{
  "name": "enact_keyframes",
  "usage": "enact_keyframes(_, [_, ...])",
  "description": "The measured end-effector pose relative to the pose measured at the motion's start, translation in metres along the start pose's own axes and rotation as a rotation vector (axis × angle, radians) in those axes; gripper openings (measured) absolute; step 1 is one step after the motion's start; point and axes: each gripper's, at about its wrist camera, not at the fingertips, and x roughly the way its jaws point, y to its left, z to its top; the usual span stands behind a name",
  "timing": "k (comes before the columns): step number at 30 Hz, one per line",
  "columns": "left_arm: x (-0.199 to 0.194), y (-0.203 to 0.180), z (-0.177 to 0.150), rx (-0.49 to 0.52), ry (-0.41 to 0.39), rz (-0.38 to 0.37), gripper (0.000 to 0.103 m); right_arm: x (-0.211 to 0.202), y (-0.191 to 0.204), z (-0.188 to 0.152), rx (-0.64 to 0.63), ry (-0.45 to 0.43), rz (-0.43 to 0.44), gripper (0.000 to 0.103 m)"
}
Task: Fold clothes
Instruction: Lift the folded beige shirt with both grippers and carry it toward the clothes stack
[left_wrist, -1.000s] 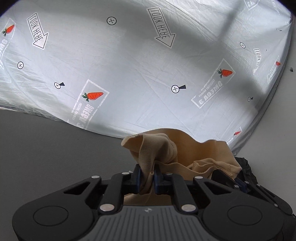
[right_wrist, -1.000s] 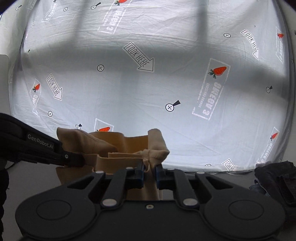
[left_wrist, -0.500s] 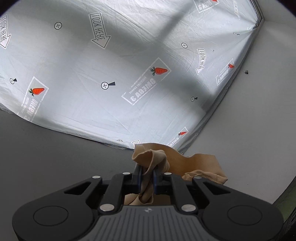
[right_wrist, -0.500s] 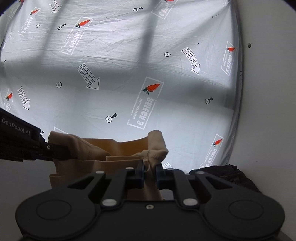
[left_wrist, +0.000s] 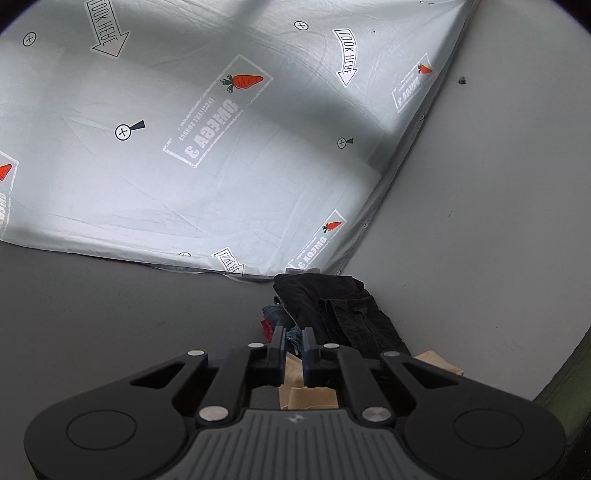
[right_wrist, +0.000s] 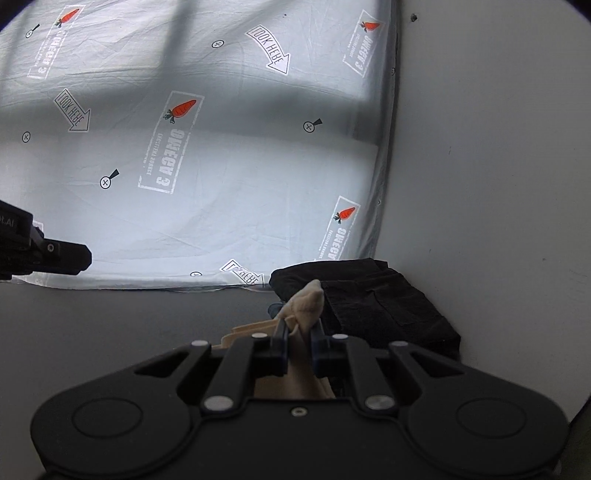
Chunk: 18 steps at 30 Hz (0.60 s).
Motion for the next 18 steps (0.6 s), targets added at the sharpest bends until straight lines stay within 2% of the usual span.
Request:
enact_keyframes(5, [0.036, -0.003, -0.033, -0.062, 0.08, 0.084, 0.012, 0.049, -0.061, -0.019, 0.046, 0.069, 0.043, 0.011])
enact_keyframes(10, [0.094, -0.024, -0.069, -0.052, 0.22, 0.104, 0.049, 0.095, -0.108, -0.04, 0.072, 0.16, 0.083, 0.011])
enact_keyframes(11, [0.105, -0.026, -0.074, -0.052, 0.242, 0.097, 0.054, 0.103, -0.115, -0.046, 0.075, 0.181, 0.087, 0.011])
enact_keyframes(13, [0.125, -0.031, -0.083, -0.052, 0.285, 0.084, 0.072, 0.116, -0.127, -0.056, 0.081, 0.219, 0.1, 0.011])
enact_keyframes(15, [0.146, -0.037, -0.092, -0.052, 0.328, 0.07, 0.078, 0.129, -0.135, -0.063, 0.089, 0.251, 0.117, 0.011])
enact_keyframes(18, [0.183, -0.037, -0.101, -0.04, 0.389, 0.062, 0.079, 0.146, -0.141, -0.07, 0.103, 0.286, 0.135, 0.012])
